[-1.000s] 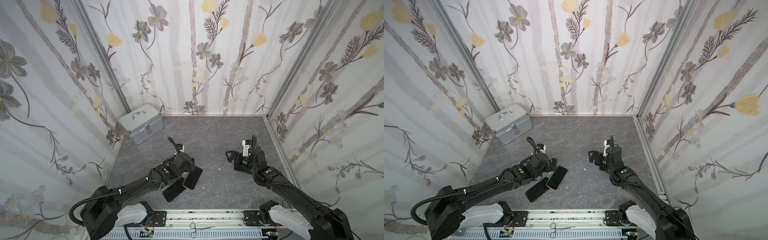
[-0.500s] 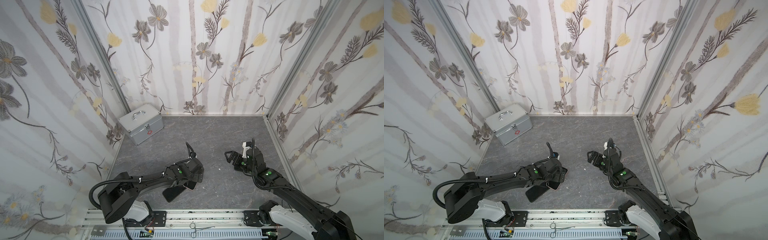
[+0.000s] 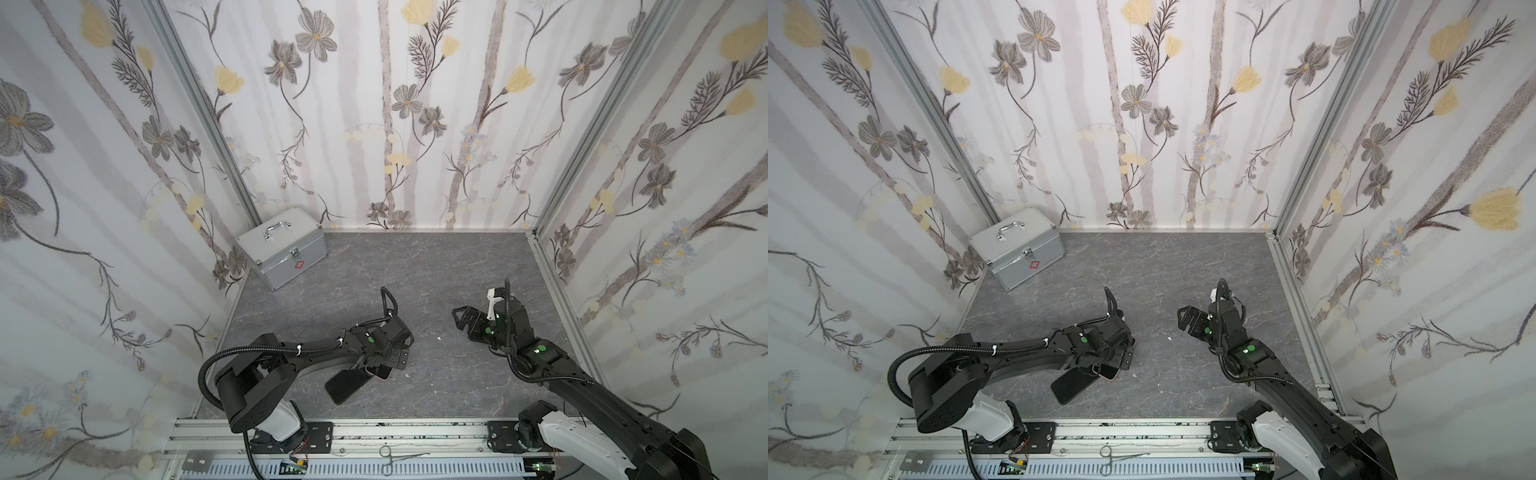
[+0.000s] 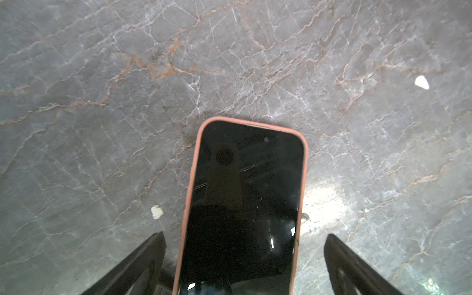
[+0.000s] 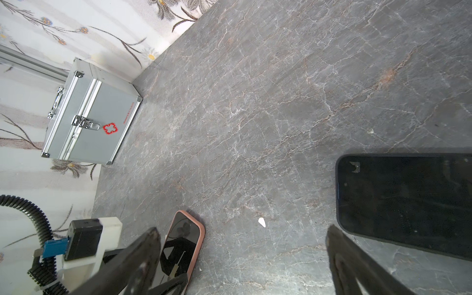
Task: Take the phone out of the phone case
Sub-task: Pick up the phone from the center of the table.
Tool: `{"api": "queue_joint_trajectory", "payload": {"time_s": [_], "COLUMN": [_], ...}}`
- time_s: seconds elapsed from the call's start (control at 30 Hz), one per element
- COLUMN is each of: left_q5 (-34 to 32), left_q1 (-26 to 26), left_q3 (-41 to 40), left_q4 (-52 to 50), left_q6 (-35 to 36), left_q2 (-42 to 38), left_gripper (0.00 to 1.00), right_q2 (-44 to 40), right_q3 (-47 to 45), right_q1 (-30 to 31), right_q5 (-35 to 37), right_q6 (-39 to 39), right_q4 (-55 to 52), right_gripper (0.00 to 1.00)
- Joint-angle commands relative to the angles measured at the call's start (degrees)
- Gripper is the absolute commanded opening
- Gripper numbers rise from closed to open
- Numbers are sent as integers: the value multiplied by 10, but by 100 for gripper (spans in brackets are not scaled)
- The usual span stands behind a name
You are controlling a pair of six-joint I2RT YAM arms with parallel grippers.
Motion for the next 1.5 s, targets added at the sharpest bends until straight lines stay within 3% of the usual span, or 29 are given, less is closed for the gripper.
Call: {"api": "queue_joint_trajectory", "payload": {"time_s": [0.0, 0.57, 0.9, 1.0, 1.47], "left_q5": [-4, -42, -54, -56, -74], "left_q1": [-1, -24, -31, -31, -31], "left_q3": [8, 38, 44, 43, 48], "left_q4": [-17, -46, -52, -52, -50], "left_q6": [6, 14, 6, 4, -4], "left_q2": [5, 73, 72, 71, 45], "left_gripper": [100, 100, 100, 91, 71], "right_q2": [4, 1, 1, 0, -13], "right_q3": [-2, -15, -16, -16, -20], "right_q1": [0, -3, -4, -4, -5], "right_q5": [6, 3, 4, 4, 3], "right_q6": [-2, -2, -1, 0, 16], "right_q4": [9, 10, 12, 12, 22], "right_gripper": [100, 100, 100, 100, 99]}}
